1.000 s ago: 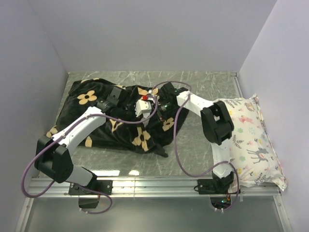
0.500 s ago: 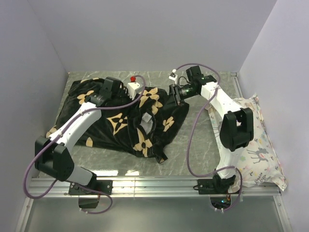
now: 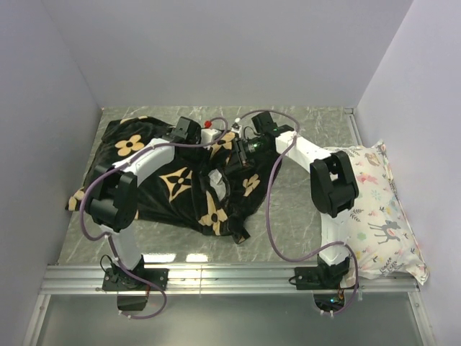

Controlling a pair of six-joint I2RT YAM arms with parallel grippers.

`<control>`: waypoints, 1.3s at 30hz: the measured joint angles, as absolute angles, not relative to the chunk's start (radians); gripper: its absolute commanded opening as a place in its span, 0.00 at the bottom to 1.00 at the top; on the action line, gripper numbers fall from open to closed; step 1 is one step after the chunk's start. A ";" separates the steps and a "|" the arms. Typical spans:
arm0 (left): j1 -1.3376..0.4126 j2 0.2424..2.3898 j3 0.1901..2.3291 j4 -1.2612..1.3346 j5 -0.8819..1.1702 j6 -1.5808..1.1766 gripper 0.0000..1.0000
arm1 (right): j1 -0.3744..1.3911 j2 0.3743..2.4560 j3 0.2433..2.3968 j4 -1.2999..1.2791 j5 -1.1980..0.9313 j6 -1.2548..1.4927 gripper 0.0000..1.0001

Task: Put the pillow into the pillowcase

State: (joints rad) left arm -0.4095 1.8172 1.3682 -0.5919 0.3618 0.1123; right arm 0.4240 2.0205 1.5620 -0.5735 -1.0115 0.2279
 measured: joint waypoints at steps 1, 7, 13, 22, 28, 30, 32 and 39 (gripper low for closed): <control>-0.405 1.814 1.373 -0.598 0.378 0.121 0.05 | 0.434 2.020 1.560 -0.558 -1.012 0.236 0.29; -0.366 1.704 1.410 -0.662 0.521 0.148 0.00 | 0.474 2.041 1.528 -0.451 -1.006 0.311 0.28; -0.364 1.611 1.526 -0.702 0.679 0.123 0.00 | 0.489 2.191 1.614 -0.348 -0.984 0.416 0.33; -0.372 1.800 1.632 -0.552 0.747 -0.120 0.01 | 0.417 2.180 1.779 -0.341 -0.931 0.422 0.51; -0.406 2.033 1.788 -0.423 0.693 -0.216 0.01 | 0.163 1.966 1.714 -0.518 -0.912 0.256 0.55; -0.426 2.098 1.844 -0.396 0.662 -0.225 0.01 | 0.085 1.918 1.712 -0.587 -0.880 0.198 0.57; -0.446 2.164 1.912 -0.376 0.630 -0.231 0.16 | 0.024 1.876 1.695 -0.646 -0.844 0.147 0.62; -0.465 2.320 2.173 -0.390 0.526 -0.186 0.88 | 0.005 1.786 1.562 -0.802 -0.686 -0.042 0.74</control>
